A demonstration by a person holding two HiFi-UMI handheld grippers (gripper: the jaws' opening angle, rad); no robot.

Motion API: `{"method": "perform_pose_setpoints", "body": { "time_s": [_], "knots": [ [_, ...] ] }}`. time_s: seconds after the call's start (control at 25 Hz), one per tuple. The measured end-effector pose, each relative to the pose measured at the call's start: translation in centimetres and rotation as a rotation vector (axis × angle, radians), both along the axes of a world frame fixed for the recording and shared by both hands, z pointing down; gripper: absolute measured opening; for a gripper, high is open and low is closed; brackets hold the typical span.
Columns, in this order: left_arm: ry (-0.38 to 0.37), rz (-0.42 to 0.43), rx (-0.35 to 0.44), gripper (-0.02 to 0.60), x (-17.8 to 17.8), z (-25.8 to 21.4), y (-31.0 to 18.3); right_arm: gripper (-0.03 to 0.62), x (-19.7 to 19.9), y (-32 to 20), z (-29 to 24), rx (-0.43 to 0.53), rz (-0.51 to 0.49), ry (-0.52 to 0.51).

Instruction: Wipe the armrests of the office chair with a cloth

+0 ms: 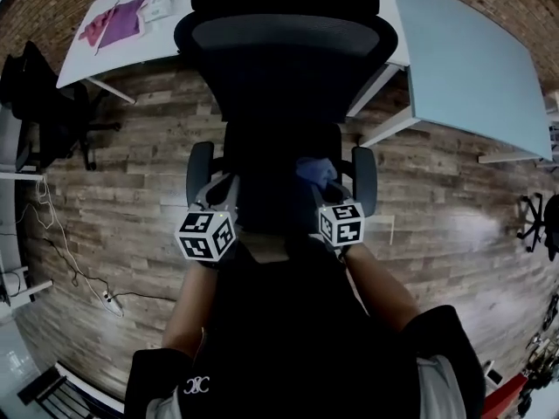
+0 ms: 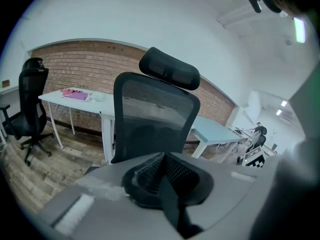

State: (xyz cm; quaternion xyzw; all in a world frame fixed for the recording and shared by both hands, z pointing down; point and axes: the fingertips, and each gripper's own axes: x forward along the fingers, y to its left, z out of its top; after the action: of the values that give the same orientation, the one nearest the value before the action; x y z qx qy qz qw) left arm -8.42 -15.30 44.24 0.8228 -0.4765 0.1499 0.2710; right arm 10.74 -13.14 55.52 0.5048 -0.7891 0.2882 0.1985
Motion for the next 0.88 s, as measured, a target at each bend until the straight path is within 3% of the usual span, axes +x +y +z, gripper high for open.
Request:
{"method": "perform_pose_setpoints", "body": {
  "time_s": [0.24, 0.4, 0.6, 0.8, 0.88],
  "knots": [
    [0.007, 0.113, 0.016, 0.005, -6.6, 1.3, -3.9, 0.061, -4.9, -0.8, 1.6, -0.054, 0.125, 0.072],
    [0.004, 0.252, 0.015, 0.005, -11.2, 2.1, -6.3, 0.061, -8.7, 0.0, 1.0, -0.106, 0.27, 0.103],
    [0.043, 0.406, -0.026, 0.005, -13.8, 4.0, -7.8, 0.061, -8.4, 2.8, 0.0, -0.105, 0.631, 0.126],
    [0.068, 0.533, -0.07, 0.005, -12.1, 5.0, -7.6, 0.061, -4.5, 5.6, -0.2, -0.006, 0.982, 0.165],
    [0.059, 0.592, -0.069, 0.005, -11.2, 4.8, -6.7, 0.061, -3.2, 6.0, 0.9, 0.011, 1.06, 0.156]
  ]
}}
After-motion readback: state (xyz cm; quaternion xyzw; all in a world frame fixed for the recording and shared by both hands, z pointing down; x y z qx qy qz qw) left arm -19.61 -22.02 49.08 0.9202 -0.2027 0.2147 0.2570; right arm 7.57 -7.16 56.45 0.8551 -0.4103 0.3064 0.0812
